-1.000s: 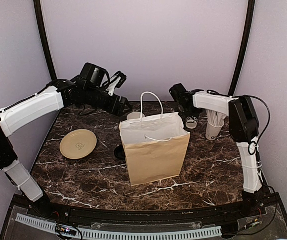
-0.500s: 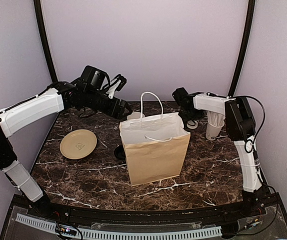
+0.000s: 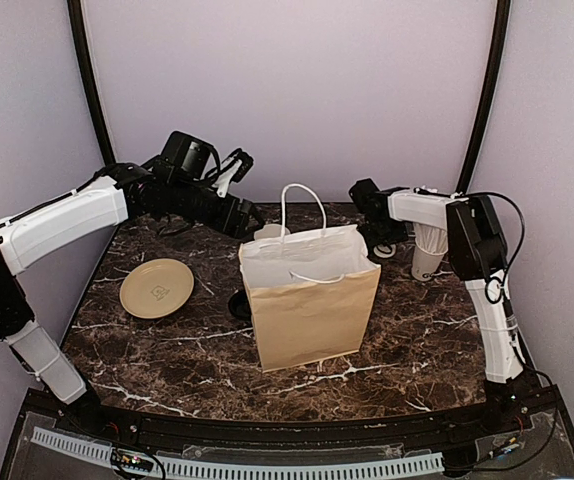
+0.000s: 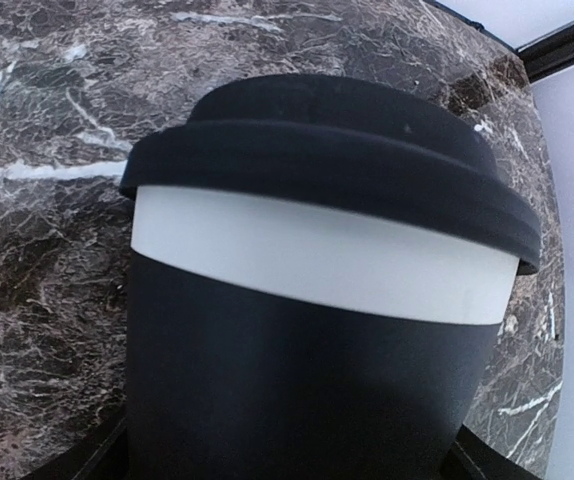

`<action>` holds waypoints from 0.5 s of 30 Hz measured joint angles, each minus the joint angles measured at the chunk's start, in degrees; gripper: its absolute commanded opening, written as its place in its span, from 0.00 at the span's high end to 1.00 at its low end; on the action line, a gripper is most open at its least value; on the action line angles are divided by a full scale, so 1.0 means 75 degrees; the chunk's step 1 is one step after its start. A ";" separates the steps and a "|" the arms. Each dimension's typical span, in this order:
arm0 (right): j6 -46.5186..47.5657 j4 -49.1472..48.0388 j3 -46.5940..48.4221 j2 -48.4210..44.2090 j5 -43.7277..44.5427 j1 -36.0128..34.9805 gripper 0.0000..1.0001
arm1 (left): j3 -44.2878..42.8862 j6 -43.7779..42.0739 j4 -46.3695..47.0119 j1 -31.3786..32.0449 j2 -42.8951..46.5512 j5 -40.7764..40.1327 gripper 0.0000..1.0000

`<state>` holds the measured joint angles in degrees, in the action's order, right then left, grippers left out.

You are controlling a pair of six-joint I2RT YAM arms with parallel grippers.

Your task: Pack the takeout coffee

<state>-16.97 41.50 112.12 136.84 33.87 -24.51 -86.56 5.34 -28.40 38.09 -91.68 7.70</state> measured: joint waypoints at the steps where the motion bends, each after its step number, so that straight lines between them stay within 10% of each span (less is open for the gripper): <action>1: 0.0006 -0.0012 0.0000 0.0000 -0.0064 0.0006 0.23 | 0.0000 0.0006 0.0000 0.0000 0.0000 0.0000 0.19; 15: 0.0119 -0.0163 -0.0347 -0.0344 -0.0764 0.0041 0.39 | 0.0000 0.0009 0.0000 0.0000 0.0131 -0.0003 0.19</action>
<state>-16.08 40.27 109.51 134.26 28.14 -24.21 -86.56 5.41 -28.40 38.09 -90.70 7.68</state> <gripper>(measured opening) 0.739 0.813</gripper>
